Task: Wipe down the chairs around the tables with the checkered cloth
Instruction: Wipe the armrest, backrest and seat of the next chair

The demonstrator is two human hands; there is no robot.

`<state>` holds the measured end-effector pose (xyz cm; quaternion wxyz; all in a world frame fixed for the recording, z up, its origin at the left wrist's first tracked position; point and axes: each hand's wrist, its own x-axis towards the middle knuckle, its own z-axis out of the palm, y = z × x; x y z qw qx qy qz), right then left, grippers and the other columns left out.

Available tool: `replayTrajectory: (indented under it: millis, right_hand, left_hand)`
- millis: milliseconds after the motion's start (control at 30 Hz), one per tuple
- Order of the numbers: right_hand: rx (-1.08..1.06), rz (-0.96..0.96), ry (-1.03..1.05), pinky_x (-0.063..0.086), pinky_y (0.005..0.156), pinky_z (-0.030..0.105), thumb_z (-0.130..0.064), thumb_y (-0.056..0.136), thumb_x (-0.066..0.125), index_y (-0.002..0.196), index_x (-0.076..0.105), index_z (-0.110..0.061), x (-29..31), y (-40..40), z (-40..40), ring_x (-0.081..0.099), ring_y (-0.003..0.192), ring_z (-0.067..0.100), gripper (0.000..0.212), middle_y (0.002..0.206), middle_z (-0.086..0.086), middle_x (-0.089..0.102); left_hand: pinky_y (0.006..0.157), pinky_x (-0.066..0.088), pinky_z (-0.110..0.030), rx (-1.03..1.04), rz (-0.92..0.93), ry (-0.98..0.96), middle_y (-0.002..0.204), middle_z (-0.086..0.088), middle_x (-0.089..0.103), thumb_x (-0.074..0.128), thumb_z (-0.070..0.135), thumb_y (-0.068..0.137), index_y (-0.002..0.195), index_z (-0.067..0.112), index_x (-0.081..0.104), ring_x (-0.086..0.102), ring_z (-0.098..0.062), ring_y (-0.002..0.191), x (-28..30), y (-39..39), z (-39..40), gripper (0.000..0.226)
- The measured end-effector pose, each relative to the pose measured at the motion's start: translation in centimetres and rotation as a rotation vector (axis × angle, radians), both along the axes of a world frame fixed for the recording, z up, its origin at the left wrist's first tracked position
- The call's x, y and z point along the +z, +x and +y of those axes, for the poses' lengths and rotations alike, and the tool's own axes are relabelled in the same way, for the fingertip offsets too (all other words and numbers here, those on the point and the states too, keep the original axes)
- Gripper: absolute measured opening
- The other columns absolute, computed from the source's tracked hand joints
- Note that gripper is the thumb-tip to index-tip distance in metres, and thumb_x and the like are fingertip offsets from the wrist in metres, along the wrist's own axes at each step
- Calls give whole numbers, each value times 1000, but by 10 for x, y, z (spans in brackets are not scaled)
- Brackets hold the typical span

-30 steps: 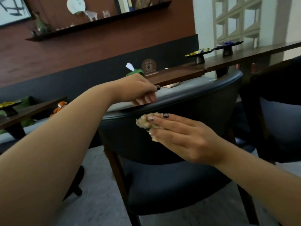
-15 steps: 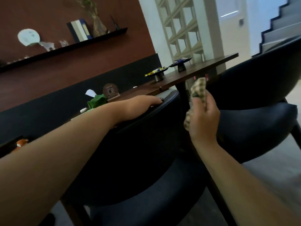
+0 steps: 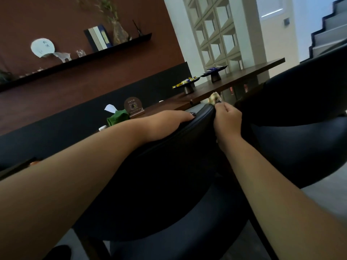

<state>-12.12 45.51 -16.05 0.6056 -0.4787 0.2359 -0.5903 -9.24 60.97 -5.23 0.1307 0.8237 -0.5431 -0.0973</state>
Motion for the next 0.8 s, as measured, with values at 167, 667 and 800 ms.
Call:
replayTrajectory:
  millis: [167,667,800]
  right_hand:
    - [156,95,305,43,61,31,-22,89,51,82,66,-12,-25,11,-23,57,68,22,20,76,7,61]
    - [369,110,578,45,59,29,-18,88,47,64,66,-17,-84,34,-46,56,57,18,31,64,3,58]
    - [185,124,430,44,64,33,-18,84,54,80,66,-11,-82,35,-37,59,76,25,15,81,8,63]
  left_hand:
    - [69,41,-13,-5,14,7,75,19,56,32,30,105,79,31,58,53,6,68,3,3,0,37]
    - [65,38,-4,-78,-75,5,90,17,53,32,23,104,111,26,58,50,6,81,0,7,-2,27]
    - [63,29,7,-108,-107,15,86,24,47,32,15,104,103,32,54,44,12,77,-1,11,-4,28]
